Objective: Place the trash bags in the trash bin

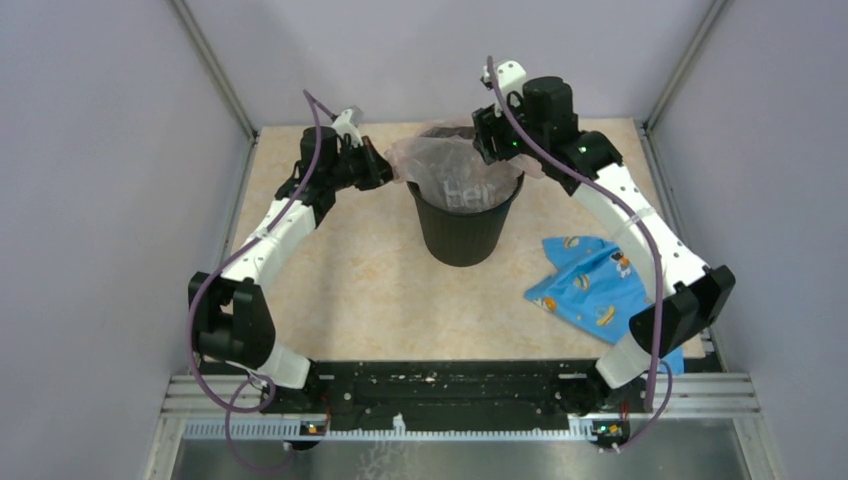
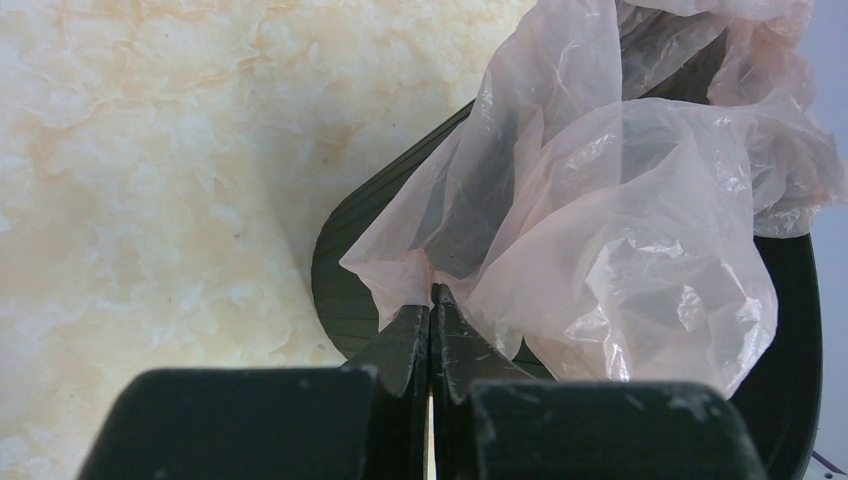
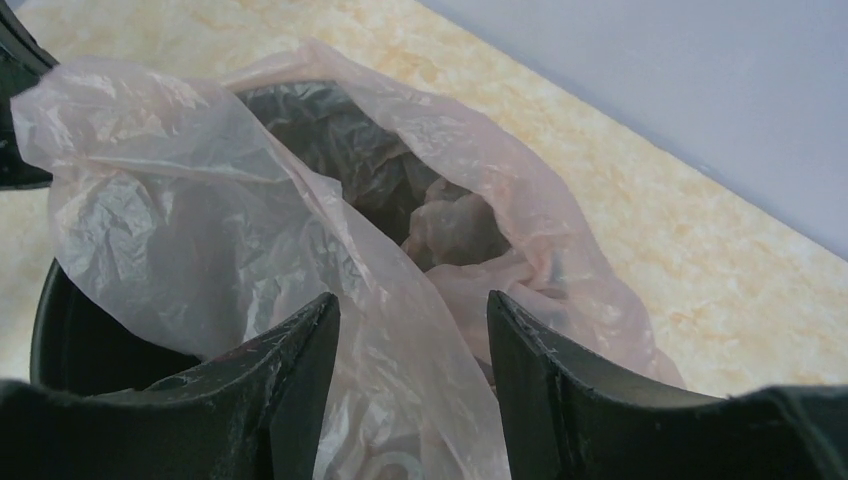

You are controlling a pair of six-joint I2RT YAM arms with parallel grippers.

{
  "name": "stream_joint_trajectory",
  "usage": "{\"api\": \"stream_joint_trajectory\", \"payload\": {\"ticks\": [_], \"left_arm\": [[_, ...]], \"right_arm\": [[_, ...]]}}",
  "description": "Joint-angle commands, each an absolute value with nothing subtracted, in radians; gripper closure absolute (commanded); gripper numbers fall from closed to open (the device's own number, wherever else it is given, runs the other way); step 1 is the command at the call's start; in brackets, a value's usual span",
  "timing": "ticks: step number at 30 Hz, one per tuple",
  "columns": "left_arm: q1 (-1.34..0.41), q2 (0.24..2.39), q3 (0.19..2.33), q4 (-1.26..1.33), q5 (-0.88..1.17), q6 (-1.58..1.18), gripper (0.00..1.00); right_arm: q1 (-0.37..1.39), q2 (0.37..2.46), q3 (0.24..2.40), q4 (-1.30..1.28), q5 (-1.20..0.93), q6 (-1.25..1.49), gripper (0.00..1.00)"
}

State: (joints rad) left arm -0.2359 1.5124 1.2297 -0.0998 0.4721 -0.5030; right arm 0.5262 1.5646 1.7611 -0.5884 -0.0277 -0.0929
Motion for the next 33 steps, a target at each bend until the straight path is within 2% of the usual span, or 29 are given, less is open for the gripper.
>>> {"api": "stream_joint_trajectory", "payload": {"ticks": [1, 5, 8, 10, 15, 18, 33], "left_arm": [[-0.232, 1.513, 1.251, -0.06, 0.486, -0.492, 1.0], [-0.232, 1.518, 1.256, -0.062, 0.491, -0.494, 1.0], [-0.232, 1.521, 1.259, -0.064, 0.491, -0.493, 1.0], [-0.232, 1.521, 1.261, -0.066, 0.492, -0.494, 1.0], [-0.232, 1.509, 1.263, -0.069, 0.497, -0.496, 1.0], [-0.232, 1.502, 1.262, -0.071, 0.504, -0.496, 1.0], [-0.232, 1.452, 1.206, -0.051, 0.532, -0.513, 1.0]], "right_arm": [[0.544, 1.619, 1.838, -0.609, -0.073, -0.145, 0.44], [0.547, 1.656, 1.85, -0.624, -0.074, -0.153, 0.46], [0.554, 1.677, 1.858, -0.633, -0.064, -0.153, 0.52], [0.565, 1.676, 1.862, -0.64, -0.041, -0.152, 0.6], [0.599, 1.625, 1.838, -0.629, -0.005, -0.126, 0.92], [0.61, 1.551, 1.778, -0.603, -0.011, -0.095, 1.0], [0.617, 1.204, 1.411, -0.516, -0.224, 0.022, 1.0]]}}
